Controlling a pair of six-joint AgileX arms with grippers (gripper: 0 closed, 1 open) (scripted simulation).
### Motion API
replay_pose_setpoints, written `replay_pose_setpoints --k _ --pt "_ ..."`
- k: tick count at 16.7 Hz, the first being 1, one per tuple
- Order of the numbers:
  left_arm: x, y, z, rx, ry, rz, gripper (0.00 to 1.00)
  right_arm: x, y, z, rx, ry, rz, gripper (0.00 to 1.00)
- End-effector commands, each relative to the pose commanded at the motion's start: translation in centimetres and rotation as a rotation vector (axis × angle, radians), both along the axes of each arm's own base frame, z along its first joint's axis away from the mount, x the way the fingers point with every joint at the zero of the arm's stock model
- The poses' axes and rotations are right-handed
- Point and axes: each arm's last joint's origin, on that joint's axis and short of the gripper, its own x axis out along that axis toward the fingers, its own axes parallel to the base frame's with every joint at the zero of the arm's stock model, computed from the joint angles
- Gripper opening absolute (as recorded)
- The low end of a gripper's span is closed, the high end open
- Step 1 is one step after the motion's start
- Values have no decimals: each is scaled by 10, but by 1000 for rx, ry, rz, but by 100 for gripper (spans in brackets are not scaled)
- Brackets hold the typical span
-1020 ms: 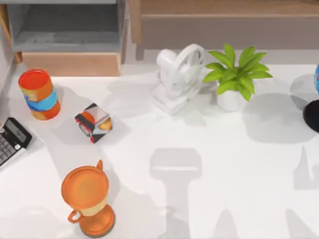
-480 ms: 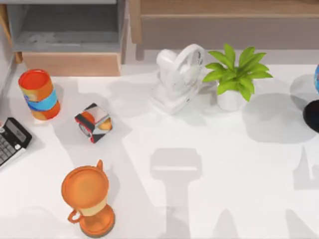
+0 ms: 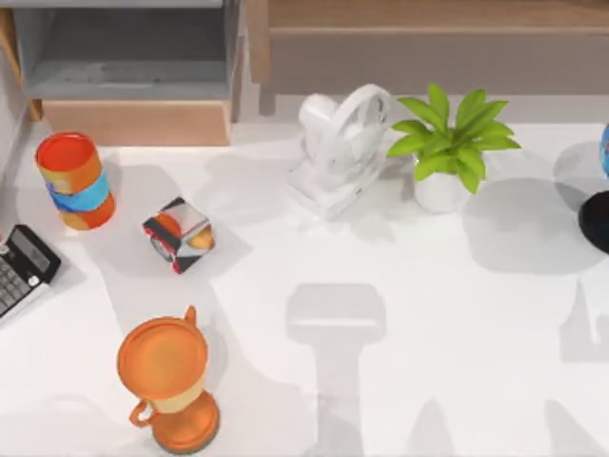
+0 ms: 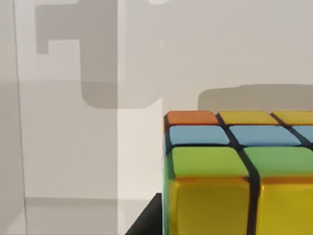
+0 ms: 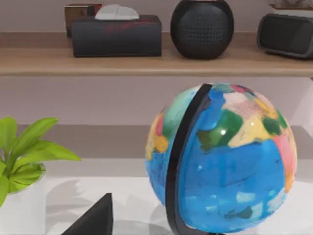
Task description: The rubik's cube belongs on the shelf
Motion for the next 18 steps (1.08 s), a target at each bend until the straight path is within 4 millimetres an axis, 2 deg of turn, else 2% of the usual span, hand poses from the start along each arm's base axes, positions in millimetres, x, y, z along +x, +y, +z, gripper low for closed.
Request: replay_pose_setpoints --k 6,8,10,11,13,15,18 --pt "-2 1 2 3 4 3 0 0 0 0 0 0 0 100" --pt "-8 -2 15 15 0 0 0 0 0 0 0 0 0 100" --pt "-16 -18 42 42 -28 -27 0 0 0 0 0 0 0 100" --pt "-20 -31 58 60 -49 -51 0 0 0 0 0 0 0 100" --pt "-28 -70 88 97 -104 -127 0 0 0 0 0 0 0 100" --pt "-37 -119 111 131 -164 -226 0 0 0 0 0 0 0 100" --pt "-54 -204 127 170 -268 -404 0 0 0 0 0 0 0 100"
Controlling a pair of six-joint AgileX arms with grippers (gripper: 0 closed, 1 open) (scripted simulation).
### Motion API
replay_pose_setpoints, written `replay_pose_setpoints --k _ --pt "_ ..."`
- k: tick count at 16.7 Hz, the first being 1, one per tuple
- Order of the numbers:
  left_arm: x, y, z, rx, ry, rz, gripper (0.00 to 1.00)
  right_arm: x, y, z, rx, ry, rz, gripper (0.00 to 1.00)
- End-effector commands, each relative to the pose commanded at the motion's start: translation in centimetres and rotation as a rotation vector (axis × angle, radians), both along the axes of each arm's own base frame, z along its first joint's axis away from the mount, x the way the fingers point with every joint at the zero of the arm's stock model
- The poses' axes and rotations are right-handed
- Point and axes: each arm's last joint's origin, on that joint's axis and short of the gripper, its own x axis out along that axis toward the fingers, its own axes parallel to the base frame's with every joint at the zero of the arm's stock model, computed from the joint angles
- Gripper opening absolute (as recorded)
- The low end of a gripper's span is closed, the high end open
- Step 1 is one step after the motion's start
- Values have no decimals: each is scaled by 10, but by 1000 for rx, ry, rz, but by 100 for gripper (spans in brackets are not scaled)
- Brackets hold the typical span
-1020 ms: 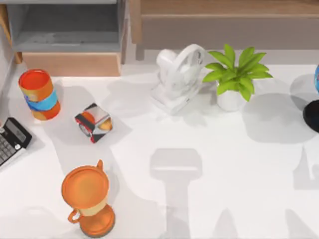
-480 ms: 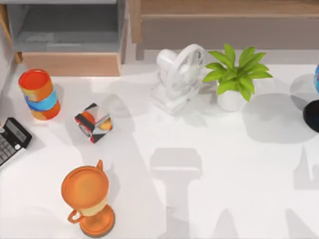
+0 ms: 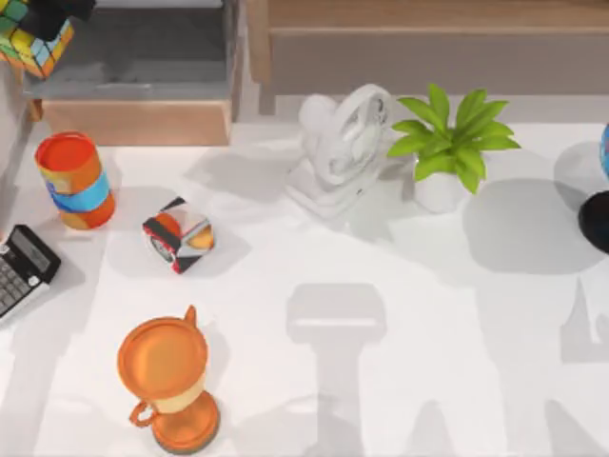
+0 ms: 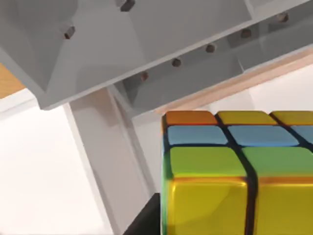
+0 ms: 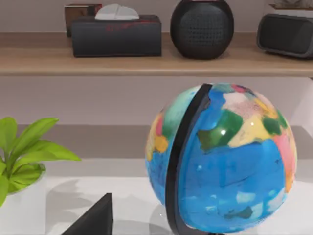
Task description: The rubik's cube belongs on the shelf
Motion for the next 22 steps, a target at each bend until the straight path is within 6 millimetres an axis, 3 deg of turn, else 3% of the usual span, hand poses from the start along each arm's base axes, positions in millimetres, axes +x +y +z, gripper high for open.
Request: replay_pose_setpoints --k 6,8,11,16,22 --pt "-44 -165 -12 -6 -319 -306 0 0 0 0 0 0 0 100" --pt "-56 -208 -22 -45 -464 -345 0 0 0 0 0 0 0 100" --pt "-68 -258 -39 -135 -693 -320 0 0 0 0 0 0 0 100" --pt "-76 -304 -79 -309 -1006 -135 0 0 0 0 0 0 0 100" --pt "-76 -311 -140 -423 -1175 110 0 0 0 0 0 0 0 100"
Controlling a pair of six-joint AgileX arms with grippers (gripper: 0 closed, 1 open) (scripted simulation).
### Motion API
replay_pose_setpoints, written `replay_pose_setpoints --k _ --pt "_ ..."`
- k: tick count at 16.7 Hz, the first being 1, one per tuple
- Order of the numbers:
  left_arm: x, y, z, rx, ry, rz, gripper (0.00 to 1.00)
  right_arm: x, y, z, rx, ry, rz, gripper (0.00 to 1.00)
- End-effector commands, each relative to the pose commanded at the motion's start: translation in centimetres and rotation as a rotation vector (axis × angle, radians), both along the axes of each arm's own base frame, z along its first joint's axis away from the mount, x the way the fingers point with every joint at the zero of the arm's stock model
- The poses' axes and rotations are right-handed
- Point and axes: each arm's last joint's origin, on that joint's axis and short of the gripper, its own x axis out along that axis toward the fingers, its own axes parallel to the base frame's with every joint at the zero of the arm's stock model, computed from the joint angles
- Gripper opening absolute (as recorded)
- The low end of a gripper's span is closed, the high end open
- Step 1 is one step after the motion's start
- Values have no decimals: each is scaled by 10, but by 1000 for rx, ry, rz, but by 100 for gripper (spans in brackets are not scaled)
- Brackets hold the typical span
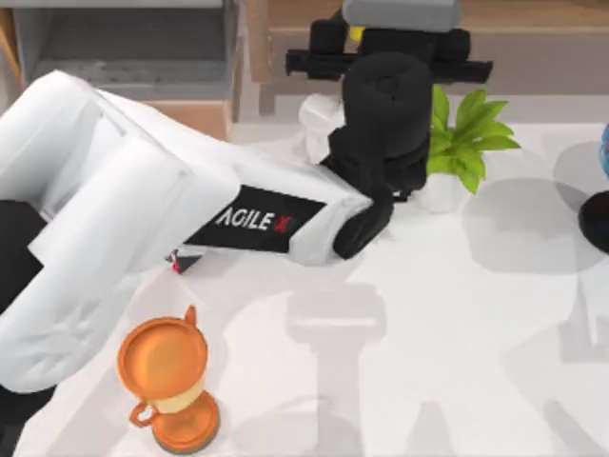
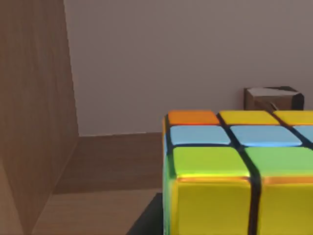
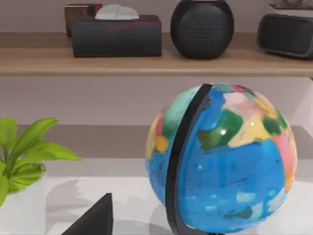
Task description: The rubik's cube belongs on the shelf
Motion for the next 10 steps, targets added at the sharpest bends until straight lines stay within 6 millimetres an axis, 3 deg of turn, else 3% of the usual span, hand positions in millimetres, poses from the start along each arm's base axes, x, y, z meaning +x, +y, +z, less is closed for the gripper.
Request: replay_pose_setpoints --k 4,10 --pt "2 4 -19 -46 -16 50 0 0 0 0 0 0 0 100" --pt "2 3 -18 -45 -18 47 0 0 0 0 0 0 0 100"
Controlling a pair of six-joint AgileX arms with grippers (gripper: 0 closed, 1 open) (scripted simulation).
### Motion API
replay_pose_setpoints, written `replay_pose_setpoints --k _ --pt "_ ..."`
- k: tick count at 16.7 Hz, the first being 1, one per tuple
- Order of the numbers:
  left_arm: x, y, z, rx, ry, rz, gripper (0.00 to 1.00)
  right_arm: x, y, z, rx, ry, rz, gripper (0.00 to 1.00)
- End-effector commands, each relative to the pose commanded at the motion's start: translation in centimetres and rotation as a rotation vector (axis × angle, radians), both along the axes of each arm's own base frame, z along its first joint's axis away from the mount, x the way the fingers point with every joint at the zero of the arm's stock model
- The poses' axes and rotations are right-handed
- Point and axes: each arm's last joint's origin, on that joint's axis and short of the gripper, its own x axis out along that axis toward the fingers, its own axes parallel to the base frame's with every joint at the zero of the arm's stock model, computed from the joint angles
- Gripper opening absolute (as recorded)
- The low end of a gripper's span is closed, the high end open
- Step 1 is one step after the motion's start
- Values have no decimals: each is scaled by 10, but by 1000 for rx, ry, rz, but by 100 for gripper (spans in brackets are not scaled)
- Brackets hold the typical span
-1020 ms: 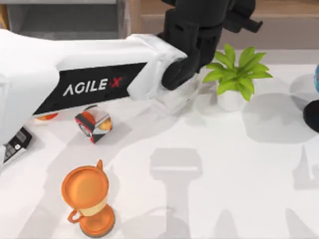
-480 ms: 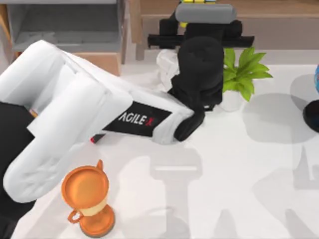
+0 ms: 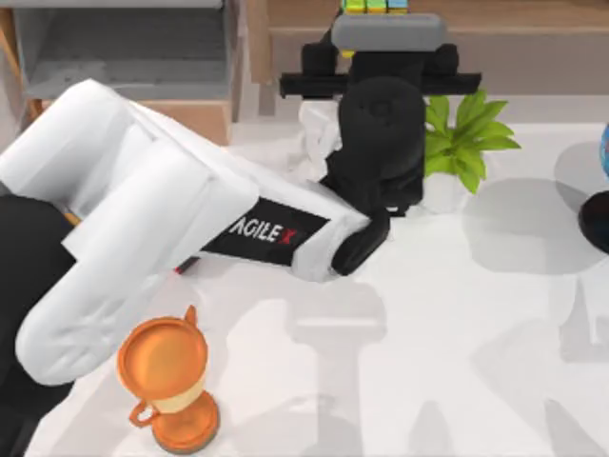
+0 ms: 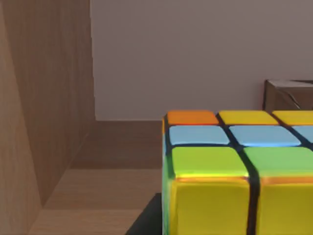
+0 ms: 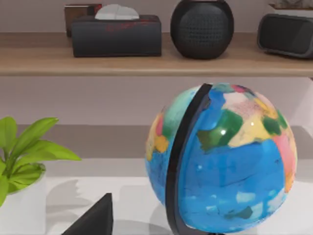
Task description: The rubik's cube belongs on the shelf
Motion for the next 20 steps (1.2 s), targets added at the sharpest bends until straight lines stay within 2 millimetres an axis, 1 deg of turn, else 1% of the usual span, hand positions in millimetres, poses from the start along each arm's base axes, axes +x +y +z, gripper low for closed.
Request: replay_pose_setpoints --k 3,10,12,14,18,20 --pt "14 -2 2 -2 -2 1 0 0 0 0 0 0 0 100" --pt "76 -3 6 -2 -2 4 0 0 0 0 0 0 0 100" --pt "90 -2 6 -2 0 4 0 0 0 0 0 0 0 100" --pt "99 0 6 -1 2 3 0 0 0 0 0 0 0 100" --pt "100 0 6 -1 2 3 0 0 0 0 0 0 0 100" --pt "100 0 6 -1 2 3 15 0 0 0 0 0 0 100"
